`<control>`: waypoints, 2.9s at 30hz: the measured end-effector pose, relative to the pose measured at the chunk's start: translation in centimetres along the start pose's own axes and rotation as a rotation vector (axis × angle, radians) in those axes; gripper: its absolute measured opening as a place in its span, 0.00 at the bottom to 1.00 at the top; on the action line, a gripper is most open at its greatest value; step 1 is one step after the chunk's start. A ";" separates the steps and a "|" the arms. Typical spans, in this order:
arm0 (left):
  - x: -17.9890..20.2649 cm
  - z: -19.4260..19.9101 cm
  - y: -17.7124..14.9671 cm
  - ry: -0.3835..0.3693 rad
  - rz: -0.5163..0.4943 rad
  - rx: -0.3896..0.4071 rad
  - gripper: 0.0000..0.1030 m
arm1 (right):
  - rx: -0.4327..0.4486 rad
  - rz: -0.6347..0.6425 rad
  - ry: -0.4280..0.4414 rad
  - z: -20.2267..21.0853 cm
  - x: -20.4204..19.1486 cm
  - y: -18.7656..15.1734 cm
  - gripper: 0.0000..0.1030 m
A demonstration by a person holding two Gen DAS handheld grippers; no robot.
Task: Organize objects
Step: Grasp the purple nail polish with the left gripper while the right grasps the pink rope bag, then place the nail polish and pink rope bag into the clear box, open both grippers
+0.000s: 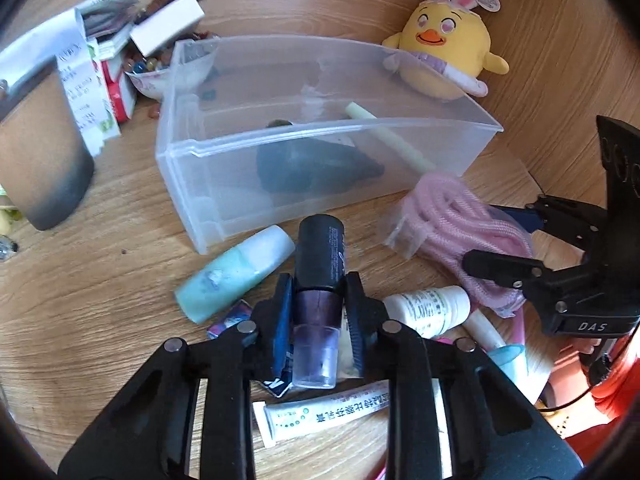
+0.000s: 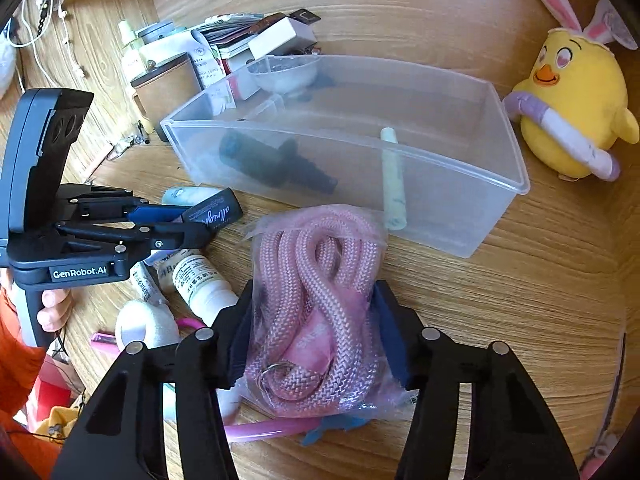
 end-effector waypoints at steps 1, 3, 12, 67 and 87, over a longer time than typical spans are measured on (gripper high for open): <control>0.1 0.2 -0.1 0.004 -0.002 0.010 0.25 | 0.007 -0.001 -0.001 0.2 0.0 0.0 0.47; 0.3 0.8 -0.1 0.020 -0.009 0.046 0.25 | 0.019 -0.006 0.002 0.7 0.1 0.1 0.46; 0.4 3.6 -0.1 0.047 -0.002 0.121 0.24 | 0.095 -0.007 0.008 3.7 -0.2 0.0 0.46; -3.2 0.7 9.4 0.105 0.041 0.131 0.24 | 0.076 -0.048 -0.089 -4.9 1.6 10.8 0.48; -1.5 5.6 8.0 0.112 0.030 0.228 0.70 | 0.178 -0.069 -0.048 2.0 1.3 9.2 0.65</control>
Point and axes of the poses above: each gripper's, at about its wrist camera, not at the fingertips, and z roughly against the way its jaws point, x to its right, y to its top, the point moved 1 cm from there along -z, roughly the way its jaws point, and after that the axes turned 3 degrees about -z, right-handed, at the moved point
